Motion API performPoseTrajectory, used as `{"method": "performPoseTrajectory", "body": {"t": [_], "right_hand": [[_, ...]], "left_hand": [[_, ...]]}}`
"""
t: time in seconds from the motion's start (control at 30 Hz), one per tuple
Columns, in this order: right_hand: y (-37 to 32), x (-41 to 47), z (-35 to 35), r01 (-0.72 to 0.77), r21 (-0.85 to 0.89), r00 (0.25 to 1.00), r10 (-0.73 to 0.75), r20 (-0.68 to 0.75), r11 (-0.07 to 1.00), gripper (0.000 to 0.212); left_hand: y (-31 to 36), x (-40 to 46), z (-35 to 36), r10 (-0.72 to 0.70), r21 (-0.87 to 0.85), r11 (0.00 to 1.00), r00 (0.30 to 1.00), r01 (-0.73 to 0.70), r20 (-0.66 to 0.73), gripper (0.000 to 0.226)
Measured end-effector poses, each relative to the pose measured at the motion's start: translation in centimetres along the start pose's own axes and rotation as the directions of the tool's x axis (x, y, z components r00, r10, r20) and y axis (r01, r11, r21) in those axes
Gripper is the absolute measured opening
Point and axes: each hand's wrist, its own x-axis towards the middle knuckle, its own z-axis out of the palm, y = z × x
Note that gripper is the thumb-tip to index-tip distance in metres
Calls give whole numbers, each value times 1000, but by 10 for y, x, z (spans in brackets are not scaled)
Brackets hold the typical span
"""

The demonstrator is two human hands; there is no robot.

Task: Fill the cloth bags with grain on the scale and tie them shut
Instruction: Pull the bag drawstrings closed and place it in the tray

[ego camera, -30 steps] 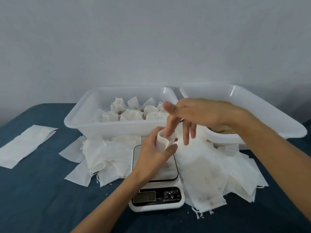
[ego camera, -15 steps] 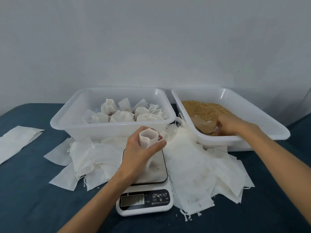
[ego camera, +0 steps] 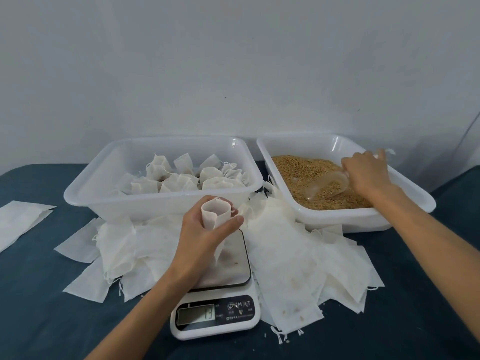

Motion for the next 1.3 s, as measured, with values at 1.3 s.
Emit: {"method": "performPoseTrajectory", "body": {"t": [1.3], "right_hand": [[-73,-59,-106,460,813,866,-380,-324,356,31]], "left_hand": [[-2,1,-1,-45,80,996,999,45,-11,24]]}}
